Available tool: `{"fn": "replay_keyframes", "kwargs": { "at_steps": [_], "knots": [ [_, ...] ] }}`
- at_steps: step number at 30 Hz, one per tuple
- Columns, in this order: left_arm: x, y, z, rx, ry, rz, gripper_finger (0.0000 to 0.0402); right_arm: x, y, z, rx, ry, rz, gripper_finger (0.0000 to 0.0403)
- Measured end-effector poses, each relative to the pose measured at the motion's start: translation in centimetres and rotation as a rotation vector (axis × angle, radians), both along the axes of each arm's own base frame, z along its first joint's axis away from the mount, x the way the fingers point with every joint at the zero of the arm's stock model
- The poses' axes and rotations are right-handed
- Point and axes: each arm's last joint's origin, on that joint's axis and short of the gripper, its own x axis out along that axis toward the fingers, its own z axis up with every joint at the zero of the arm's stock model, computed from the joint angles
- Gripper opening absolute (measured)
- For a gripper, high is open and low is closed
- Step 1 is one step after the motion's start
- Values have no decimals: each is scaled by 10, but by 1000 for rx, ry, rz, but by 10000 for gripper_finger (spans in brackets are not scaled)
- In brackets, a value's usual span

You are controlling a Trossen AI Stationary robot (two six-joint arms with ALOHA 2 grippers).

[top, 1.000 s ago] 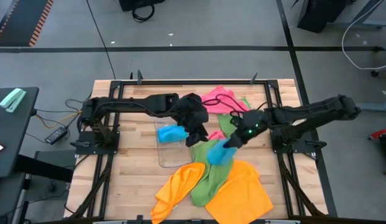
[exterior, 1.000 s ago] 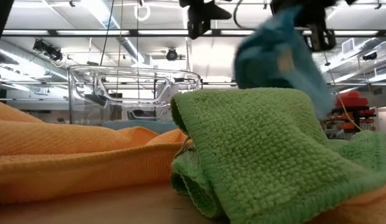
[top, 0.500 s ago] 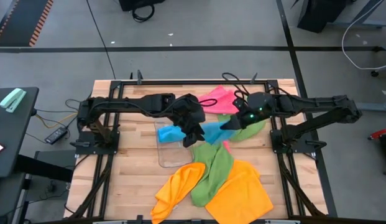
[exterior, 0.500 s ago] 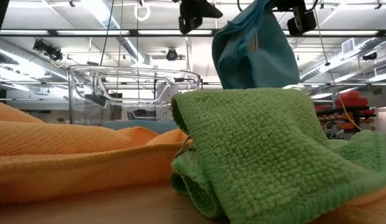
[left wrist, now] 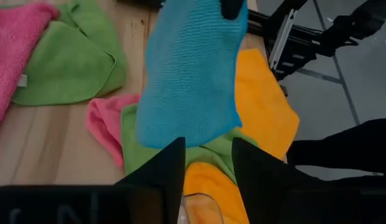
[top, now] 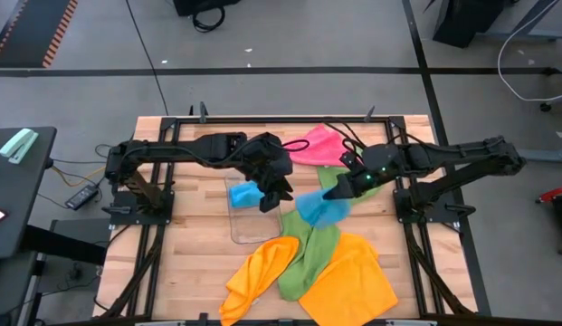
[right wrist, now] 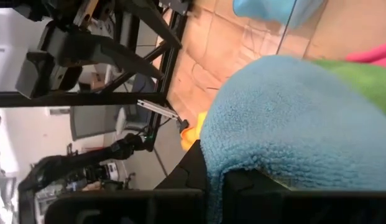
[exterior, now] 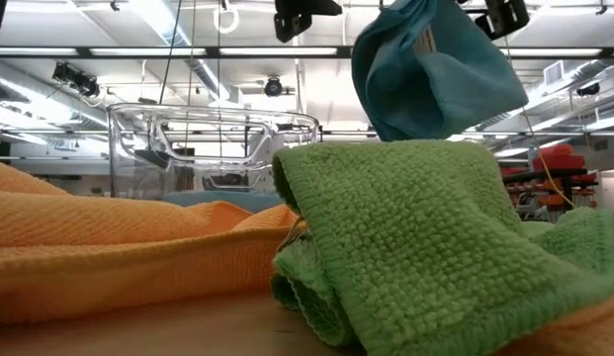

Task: Fold microfiber towels
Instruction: Fold the blue towel

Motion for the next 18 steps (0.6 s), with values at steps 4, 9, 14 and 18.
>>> {"fn": "replay_keyframes", "kwargs": {
  "at_steps": [4, 9, 14, 18],
  "knots": [
    [1, -7, 1, -18, 1, 6, 152, 0, 2, 0, 14, 5, -56, 13],
    [3, -26, -5, 31, 18, 7, 188, -1, 9, -1, 21, 16, -53, 13],
    [2, -39, -4, 108, 2, -4, 216, -8, 25, -6, 79, 103, 74, 13],
    [3, -41, -4, 114, -7, -2, 217, -21, 40, -16, 138, 268, 186, 13]
  ]
}}
